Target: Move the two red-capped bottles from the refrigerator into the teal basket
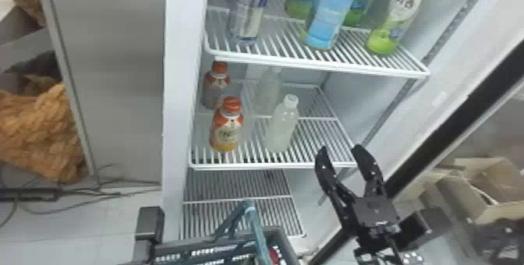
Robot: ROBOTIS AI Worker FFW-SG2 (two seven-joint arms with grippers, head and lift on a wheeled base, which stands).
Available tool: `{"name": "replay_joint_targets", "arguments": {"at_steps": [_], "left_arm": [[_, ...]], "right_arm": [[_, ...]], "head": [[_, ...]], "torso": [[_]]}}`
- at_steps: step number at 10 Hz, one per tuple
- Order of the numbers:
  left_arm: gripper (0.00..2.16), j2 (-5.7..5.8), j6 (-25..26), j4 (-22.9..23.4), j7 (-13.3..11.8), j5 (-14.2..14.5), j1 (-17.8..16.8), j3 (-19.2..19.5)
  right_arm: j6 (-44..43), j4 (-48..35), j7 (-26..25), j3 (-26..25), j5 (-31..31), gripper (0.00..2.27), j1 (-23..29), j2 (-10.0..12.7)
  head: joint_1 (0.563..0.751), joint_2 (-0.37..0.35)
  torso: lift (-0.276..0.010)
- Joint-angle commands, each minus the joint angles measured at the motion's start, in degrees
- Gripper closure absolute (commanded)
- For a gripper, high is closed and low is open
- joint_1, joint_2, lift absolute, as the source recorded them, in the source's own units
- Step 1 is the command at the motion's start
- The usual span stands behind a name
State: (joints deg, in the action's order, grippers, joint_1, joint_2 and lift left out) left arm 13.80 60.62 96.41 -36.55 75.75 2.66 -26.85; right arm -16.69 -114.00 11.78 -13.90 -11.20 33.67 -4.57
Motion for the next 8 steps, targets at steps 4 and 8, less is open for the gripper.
{"name": "replay_joint_targets", "arguments": {"at_steps": [4,8], "left_arm": [[1.11,-0.09,0.0,0.0,0.0,0.1,0.0,0.0],[1.11,-0.09,0.0,0.0,0.0,0.1,0.0,-0.1]], "right_arm": [[0.0,-0.7,-0.2,0.0,0.1,0.43,0.2,0.0],[-0.2,-1.2,-0.4,0.0,0.2,0.43,0.5,0.0]], "head": [[0.695,-0.35],[0.695,-0.35]], "torso": [[-0.228],[-0.228]]}}
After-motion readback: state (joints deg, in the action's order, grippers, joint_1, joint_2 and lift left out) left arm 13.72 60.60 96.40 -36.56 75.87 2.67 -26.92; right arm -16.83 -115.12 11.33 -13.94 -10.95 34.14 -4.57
